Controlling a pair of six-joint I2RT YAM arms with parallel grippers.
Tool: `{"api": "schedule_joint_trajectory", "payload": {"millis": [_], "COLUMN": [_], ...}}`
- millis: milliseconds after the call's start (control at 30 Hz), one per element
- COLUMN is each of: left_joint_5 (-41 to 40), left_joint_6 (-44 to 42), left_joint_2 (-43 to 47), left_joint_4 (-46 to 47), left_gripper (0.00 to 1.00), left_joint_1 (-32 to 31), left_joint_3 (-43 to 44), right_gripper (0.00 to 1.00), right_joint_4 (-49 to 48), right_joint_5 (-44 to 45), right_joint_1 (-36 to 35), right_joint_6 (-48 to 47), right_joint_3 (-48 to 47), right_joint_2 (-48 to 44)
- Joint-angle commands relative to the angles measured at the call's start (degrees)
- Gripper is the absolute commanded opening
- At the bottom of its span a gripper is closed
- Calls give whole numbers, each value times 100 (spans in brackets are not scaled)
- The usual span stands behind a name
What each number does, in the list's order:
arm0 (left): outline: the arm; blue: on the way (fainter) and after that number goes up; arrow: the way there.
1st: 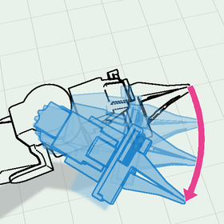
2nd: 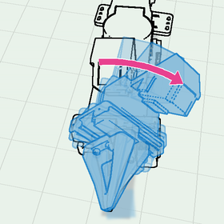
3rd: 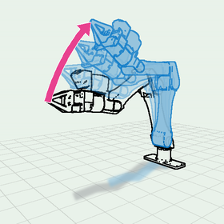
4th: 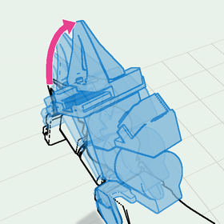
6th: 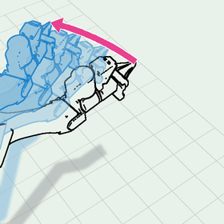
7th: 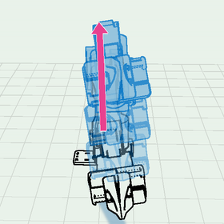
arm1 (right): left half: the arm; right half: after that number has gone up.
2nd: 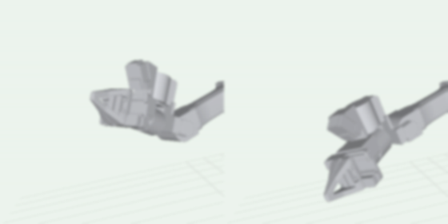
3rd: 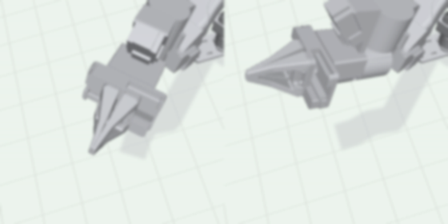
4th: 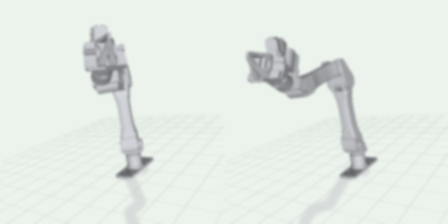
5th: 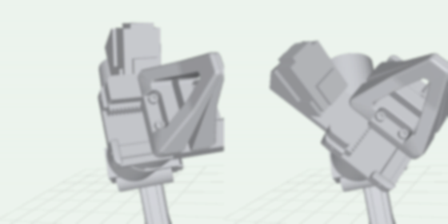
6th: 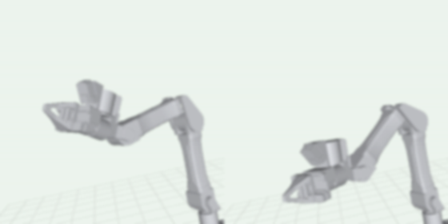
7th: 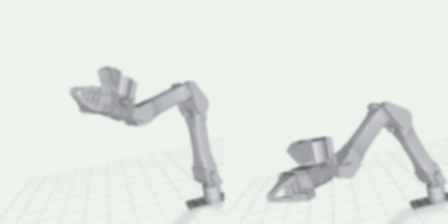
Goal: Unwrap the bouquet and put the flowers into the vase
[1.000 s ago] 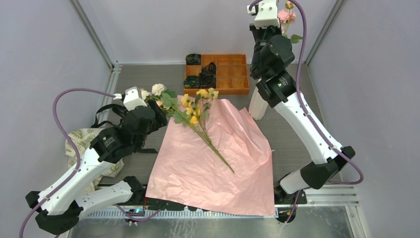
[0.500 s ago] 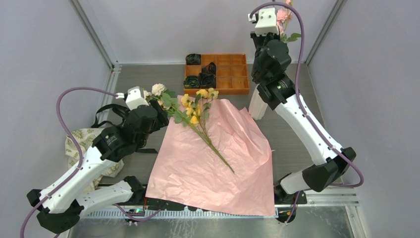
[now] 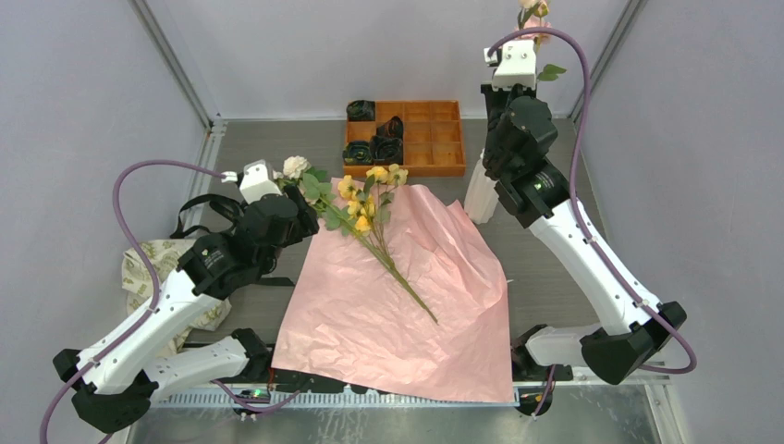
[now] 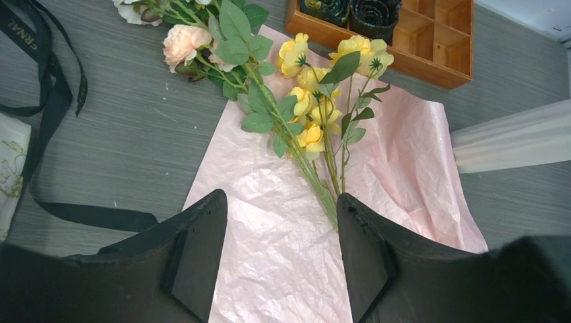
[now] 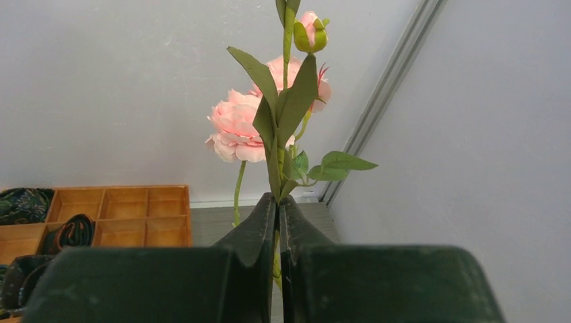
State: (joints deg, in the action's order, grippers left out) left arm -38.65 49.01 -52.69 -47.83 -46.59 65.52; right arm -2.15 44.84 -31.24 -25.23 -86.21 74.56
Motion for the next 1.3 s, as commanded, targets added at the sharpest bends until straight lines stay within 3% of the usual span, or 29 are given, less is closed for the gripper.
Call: {"api": "schedule_joint_trajectory", "payload": {"millis": [0, 400, 967, 1100, 1267], "left_joint_5": [52, 77, 73, 69, 118], "left_joint_6": [-14, -6, 3, 3, 3], "left_joint_2": [-91, -163, -117, -119, -170], "left_joint_4": [386, 389, 349, 352, 371], "left_gripper": [61, 61, 61, 61, 61], "left_joint_1": [7, 7, 6, 5, 7], "left_joint_3": [49, 40, -3, -4, 1], "right_gripper": [1, 1, 3, 15, 54], "right_joint_4": [115, -286, -195, 26, 406], "right_joint_5": [-138, -640, -103, 60, 370], "right_joint_1": [18, 14, 114, 164, 190], "right_joint_6": [471, 959, 1491, 1662, 1848], "right_joint_3": [126, 807, 1634, 1643, 1524], "right_joint_2": [-298, -127, -108, -82, 13]}}
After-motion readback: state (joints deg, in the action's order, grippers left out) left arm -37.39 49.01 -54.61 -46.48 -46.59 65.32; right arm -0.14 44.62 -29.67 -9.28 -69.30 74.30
